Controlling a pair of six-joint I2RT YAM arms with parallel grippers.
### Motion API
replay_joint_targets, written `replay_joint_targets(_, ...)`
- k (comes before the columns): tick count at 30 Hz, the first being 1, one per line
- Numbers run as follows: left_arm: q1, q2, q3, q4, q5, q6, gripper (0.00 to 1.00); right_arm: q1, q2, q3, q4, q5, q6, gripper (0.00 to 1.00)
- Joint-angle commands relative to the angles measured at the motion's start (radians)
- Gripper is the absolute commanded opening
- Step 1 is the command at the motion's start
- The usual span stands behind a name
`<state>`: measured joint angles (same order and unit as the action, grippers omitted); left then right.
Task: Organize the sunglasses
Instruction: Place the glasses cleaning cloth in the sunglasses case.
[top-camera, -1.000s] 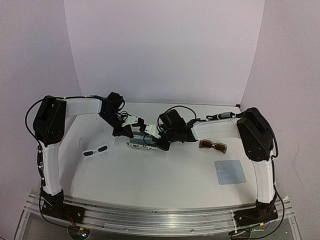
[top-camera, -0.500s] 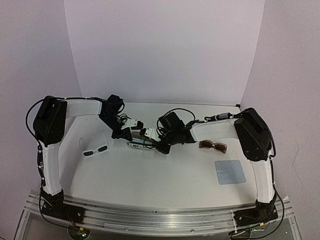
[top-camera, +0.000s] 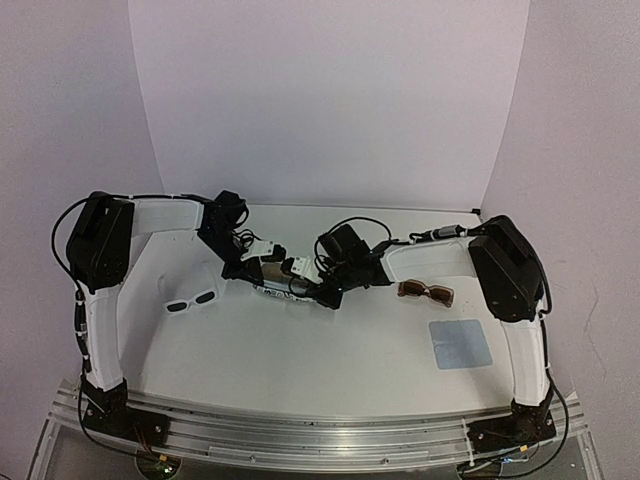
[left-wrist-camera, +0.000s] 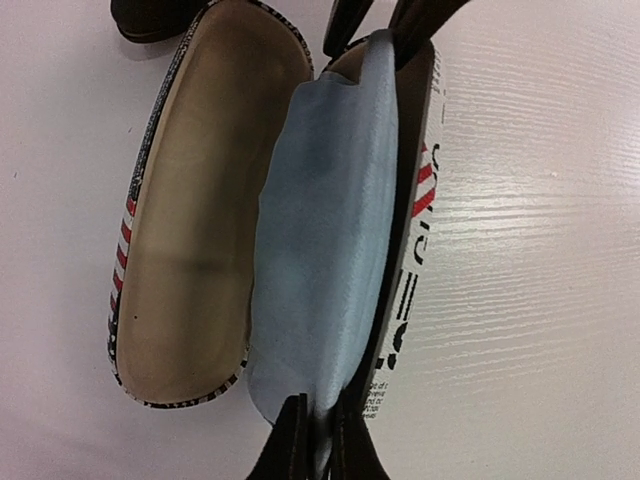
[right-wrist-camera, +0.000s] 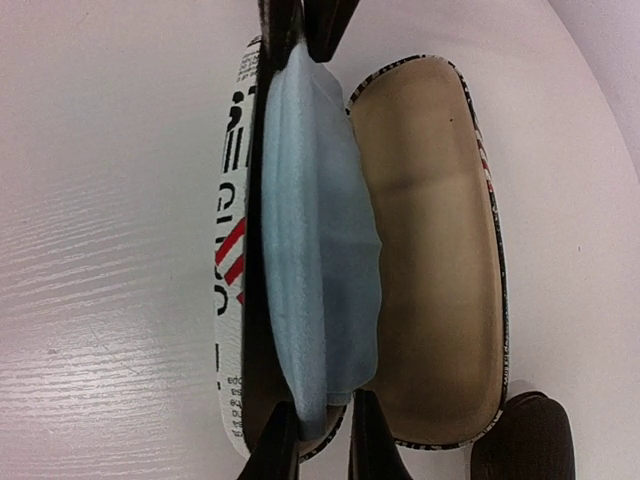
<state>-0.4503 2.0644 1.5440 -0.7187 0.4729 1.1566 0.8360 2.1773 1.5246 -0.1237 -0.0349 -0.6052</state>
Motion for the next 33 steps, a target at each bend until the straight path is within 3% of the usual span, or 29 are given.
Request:
replay_joint_targets(1,0.000,0.003,0.040,-0.038,0.046,0.021,0.14,-0.003,-0.046,0.001,-0.009,-0.026,0.000,0.14)
replay_joint_targets(25,0.008,-0.050,0.085,-0.118,0.044,0.054,0.39,-0.003,-0.161,-0.031,-0.022,-0.080,0.033,0.20)
replay_joint_targets(33,0.041,-0.018,0.149,-0.079,0.023,0.034,0.24,-0.010,-0.111,0.017,-0.019,-0.023,0.262,0.20)
